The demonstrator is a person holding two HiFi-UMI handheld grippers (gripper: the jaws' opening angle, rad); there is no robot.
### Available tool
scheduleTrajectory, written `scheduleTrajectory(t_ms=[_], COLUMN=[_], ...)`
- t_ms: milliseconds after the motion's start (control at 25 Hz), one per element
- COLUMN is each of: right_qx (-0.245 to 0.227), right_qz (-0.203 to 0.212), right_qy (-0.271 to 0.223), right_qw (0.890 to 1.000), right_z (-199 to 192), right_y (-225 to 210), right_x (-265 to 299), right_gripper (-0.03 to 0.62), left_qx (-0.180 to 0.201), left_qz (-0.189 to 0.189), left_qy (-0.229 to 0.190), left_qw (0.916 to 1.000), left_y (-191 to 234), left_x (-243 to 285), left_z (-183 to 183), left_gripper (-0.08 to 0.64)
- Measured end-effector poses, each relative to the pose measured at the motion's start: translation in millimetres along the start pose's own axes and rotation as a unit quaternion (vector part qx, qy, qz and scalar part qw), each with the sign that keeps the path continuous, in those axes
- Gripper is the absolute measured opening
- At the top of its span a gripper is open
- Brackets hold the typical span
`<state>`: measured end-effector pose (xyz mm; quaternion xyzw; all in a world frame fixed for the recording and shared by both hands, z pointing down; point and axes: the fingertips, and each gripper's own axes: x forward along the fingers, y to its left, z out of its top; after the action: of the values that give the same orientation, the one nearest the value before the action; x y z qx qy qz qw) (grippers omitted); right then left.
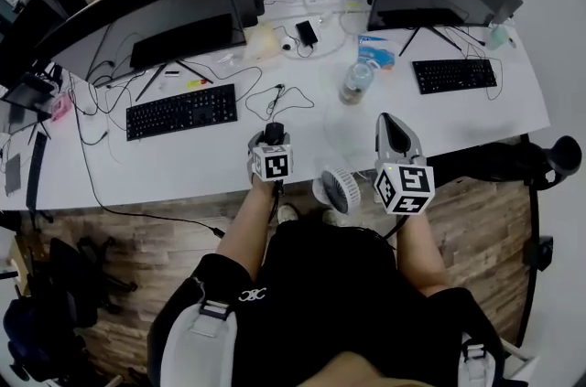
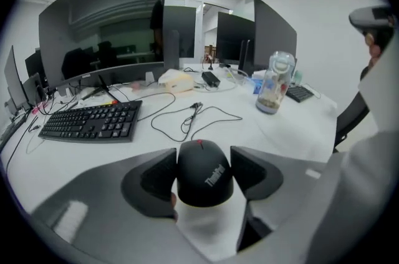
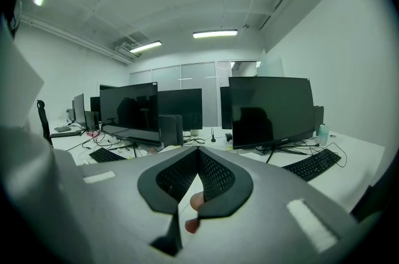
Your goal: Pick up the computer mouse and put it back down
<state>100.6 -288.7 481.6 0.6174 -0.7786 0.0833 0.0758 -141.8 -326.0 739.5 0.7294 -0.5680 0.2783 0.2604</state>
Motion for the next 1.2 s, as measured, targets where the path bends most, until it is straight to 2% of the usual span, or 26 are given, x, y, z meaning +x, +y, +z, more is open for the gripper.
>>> scheduleTrajectory(t_ms=[360,520,680,800,960,1200], right_qx=[0.001,0.002,0.008,0.016,0.028,0.024], right_qz=[-0.014,-0.006,0.01,0.029,0.054,0.08], right_qy=[0.001,-0.005,-0.018,-0.031,-0.056,-0.098], right_qw=[1.0,1.0,1.0,0.999,0.997,0.992], right_z=[-1,1,7,15,33,70], right_y=[-8,-7,-2,8,22,40], right_x=[-8,-8,-1,8,23,38], right_gripper=[-0.002,-0.002,-0.002,-0.002,-0.003,-0.003], left_qx=[0.029,0.039,0.035,0.016,0.004,-0.011], left_qz=[0.003,0.013,0.025,0.049,0.091,0.102], left_qy=[0.033,0.026,-0.042,-0.114,-0.207,-0.3], left_qw=[0.999,0.9988,0.9982,0.9922,0.9742,0.9485], left_y=[-5,-4,-1,12,33,39], left_x=[26,20,-17,-59,-126,-217], left_z=[-26,-20,16,62,127,189], left_gripper=[0.324,0.324,0.319,0.197,0.065,0.054])
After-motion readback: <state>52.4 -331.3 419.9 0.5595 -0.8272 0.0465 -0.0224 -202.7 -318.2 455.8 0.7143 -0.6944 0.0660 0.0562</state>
